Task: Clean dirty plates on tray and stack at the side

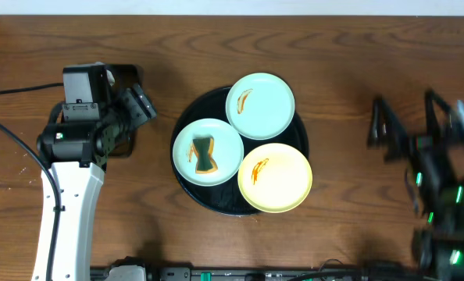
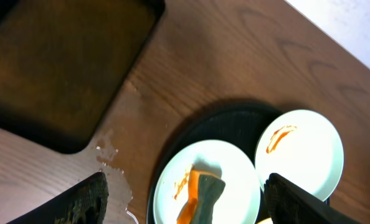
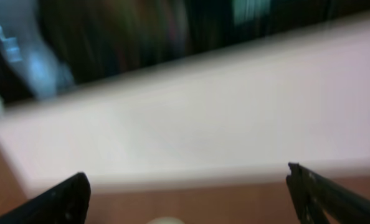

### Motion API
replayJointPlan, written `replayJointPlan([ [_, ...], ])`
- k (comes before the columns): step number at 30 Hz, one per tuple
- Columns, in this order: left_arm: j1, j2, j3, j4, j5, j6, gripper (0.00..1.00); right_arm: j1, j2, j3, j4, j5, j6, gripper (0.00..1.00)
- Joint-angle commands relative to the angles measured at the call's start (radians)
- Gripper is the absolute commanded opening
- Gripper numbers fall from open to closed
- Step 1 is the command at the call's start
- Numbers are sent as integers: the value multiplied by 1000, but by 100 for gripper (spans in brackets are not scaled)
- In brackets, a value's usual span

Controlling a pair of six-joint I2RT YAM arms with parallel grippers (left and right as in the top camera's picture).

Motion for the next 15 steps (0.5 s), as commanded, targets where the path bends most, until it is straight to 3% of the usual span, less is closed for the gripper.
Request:
replayJointPlan([
  [1,3,4,12,-3,-12,-9,81,7,284,285,-248,-198,-69,99],
  [5,3,4,12,-3,-12,-9,81,21,549,478,-374,-456,-59,99],
  [9,3,4,12,-4,-12,-9,81,25,736,494,-237,-673,81,96],
  [11,3,4,12,-4,-12,-9,81,38,784,494,-229,-671,84,75],
  [12,3,4,12,-4,-12,-9,81,47,797,495,-241,-664,72,73],
  [13,3,4,12,-4,-12,-9,81,71,821,500,-289,-634,40,73],
  [15,3,4,12,-4,-12,-9,81,118,849,525,-394,-515,-7,83],
])
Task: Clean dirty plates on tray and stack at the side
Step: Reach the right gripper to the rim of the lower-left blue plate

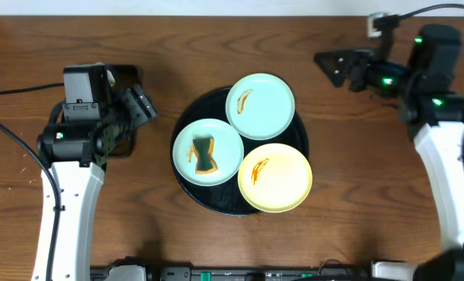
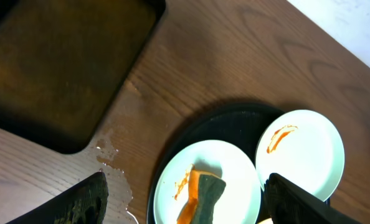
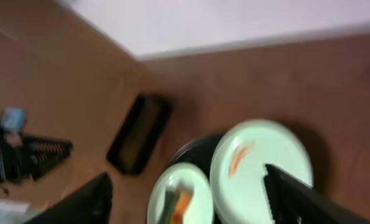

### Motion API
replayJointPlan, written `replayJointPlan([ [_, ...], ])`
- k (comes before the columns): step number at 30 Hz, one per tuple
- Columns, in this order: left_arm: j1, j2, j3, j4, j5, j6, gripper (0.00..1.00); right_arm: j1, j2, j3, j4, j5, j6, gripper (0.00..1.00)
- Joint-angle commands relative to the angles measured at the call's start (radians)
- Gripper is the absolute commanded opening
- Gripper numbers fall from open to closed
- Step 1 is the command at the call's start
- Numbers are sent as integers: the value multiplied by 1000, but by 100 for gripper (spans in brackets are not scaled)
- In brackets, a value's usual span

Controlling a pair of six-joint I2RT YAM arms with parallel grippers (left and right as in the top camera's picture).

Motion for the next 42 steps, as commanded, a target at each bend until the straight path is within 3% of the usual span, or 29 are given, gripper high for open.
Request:
replayJointPlan([
  [1,3,2,12,-3,-12,-8,81,115,55,84,-188,188,-77,86],
  [5,3,2,12,-3,-12,-8,81,295,222,403,-626,649,-140,96],
  [8,3,2,12,-3,-12,-9,81,389,362,615,-829,839,-140,99],
  [19,3,2,12,-3,-13,-9,81,609,537,614,-839,838,-93,99],
  [20,3,2,12,-3,-13,-9,81,633,563,613,-848,836,-85,97],
  [22,3,2,12,-3,-12,-9,81,653,593,613,-857,840,-42,79],
  [30,3,2,12,-3,-12,-8,81,682,725,613,-850,867,86,24],
  [36,3,2,12,-3,-12,-9,81,693,777,613,-874,828,81,19],
  [40,3,2,12,-3,-12,-8,81,704,779,613,-851,829,71,38],
  [42,3,2,12,-3,-12,-9,81,705,784,612,-849,829,79,34],
])
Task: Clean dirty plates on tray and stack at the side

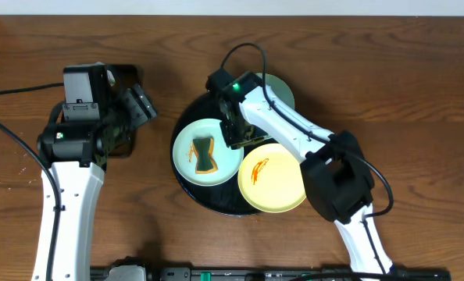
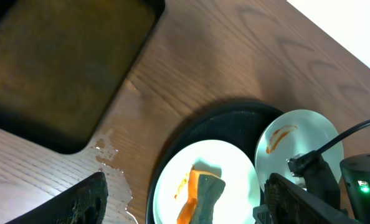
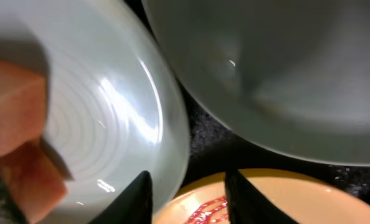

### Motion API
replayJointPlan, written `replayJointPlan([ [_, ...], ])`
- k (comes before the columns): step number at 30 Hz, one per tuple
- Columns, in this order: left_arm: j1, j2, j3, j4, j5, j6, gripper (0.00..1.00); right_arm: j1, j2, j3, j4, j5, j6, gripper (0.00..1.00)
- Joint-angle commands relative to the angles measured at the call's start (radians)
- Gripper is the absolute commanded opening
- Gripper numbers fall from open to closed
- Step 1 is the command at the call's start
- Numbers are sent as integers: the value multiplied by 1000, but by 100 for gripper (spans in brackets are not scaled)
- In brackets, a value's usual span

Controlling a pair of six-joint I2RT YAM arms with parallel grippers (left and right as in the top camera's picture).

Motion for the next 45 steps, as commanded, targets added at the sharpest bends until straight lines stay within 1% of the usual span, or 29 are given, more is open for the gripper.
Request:
replayJointPlan([
  [1,3,2,12,-3,-12,-9,81,12,14,-3,2,-4,28,33],
  [4,3,2,12,-3,-12,-9,81,13,39,-3,6,-5,43,27],
  [5,3,2,12,-3,-12,-9,81,14,54,-3,4,-5,46,22],
  [12,3,2,12,-3,-12,-9,81,12,61,-3,10,-5,37,22],
  [15,3,2,12,-2,-12,-9,81,12,61,-3,12,-5,37,16],
  [18,3,2,12,-3,-12,-9,81,12,65,-3,24,-5,37,13],
  [21,3,2,12,-18,46,-9,81,11,65,-3,39,-4,37,6],
  [24,3,2,8,-21,98,-9,81,5,65,-3,51,-5,37,2],
  [28,3,4,-6,-27,102,-11,81,-6,65,-3,55,-5,30,1],
  [31,0,23,-24,-43,130,-84,81,-8,65,-3,58,-5,30,1],
  [32,-3,36,-32,-48,153,-103,80,-8,65,-3,61,-5,30,1],
  [33,-6,47,-36,-49,168,-107,72,-8,65,-3,64,-5,31,1],
  [34,-14,66,-43,-48,202,-106,67,-8,65,-3,68,-5,31,1],
  [36,-31,101,-51,-52,230,-107,66,-8,65,-3,74,-5,31,1],
  [39,-62,162,-53,-64,232,-107,66,-8,65,-3,74,-5,31,1],
  [40,-80,194,-53,-62,232,-107,64,-8,65,-3,74,-5,31,1],
  [41,-92,216,-53,-60,232,-107,55,-8,65,-3,74,-5,31,1],
  [45,-133,290,-53,-59,232,-107,55,-9,65,-3,74,-6,31,1],
])
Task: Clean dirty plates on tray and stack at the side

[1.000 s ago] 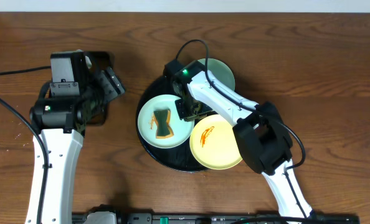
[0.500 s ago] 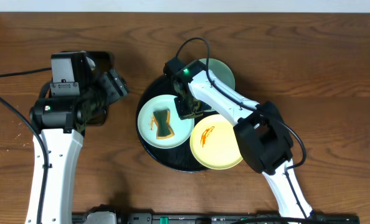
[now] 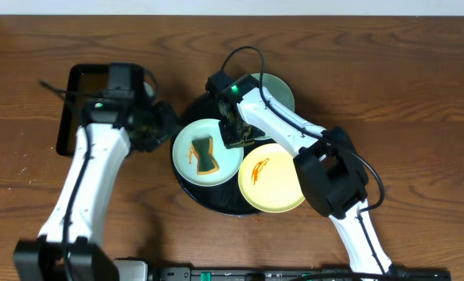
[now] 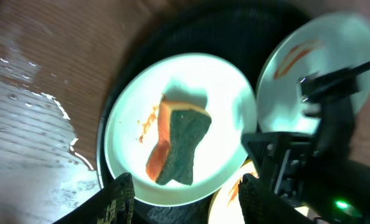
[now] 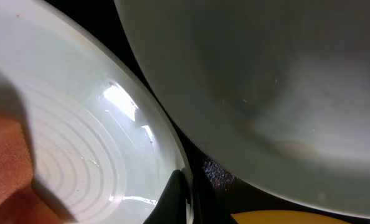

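Three sauce-smeared plates sit on a round black tray (image 3: 216, 199). The left mint plate (image 3: 226, 160) carries an orange and green sponge (image 3: 205, 153). A second mint plate (image 3: 279, 92) lies behind it and a yellow plate (image 3: 275, 179) in front. My right gripper (image 5: 184, 200) is shut on the right rim of the sponge plate (image 5: 79, 143), down between the plates (image 3: 237, 139). My left gripper (image 4: 188, 202) is open, its fingers (image 4: 119, 199) apart, just above the sponge (image 4: 182, 146) and its plate (image 4: 235, 118).
A black rectangular tray (image 3: 80, 101) lies at the far left of the wooden table (image 3: 419, 117). A wet patch (image 4: 29, 124) shows on the wood left of the round tray. The right arm's cable (image 3: 244, 55) loops over the back plate.
My left arm has moved from beside the rectangular tray over to the round tray, open above the sponge plate. My right gripper's fingers, then astride the plate's rim, are now shut on it.
At first my right arm was off at the far right, then high at the back right. Later it was down between the plates, open astride the sponge plate's rim, and now grips it. My left arm stayed near the rectangular tray until this moment.
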### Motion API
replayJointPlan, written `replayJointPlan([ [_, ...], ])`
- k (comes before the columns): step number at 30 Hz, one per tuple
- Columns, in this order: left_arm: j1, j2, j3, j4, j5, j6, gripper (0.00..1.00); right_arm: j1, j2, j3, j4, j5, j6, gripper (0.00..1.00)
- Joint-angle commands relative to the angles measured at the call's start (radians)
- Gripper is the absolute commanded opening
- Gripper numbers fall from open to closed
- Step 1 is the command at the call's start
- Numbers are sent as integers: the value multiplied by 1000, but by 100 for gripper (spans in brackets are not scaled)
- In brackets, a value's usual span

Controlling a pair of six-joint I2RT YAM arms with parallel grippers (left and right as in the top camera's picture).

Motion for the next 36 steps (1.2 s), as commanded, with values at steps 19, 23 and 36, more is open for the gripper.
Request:
replayJointPlan([
  [19,-130,290,-21,15,91,74,56,-2,10,-3,5,10,-3,1],
  [23,-141,296,-21,26,63,105,56,-1,10,-3,5,10,-3,1],
  [36,-162,341,-21,35,-27,95,57,-2,10,-3,1,3,-3,1],
])
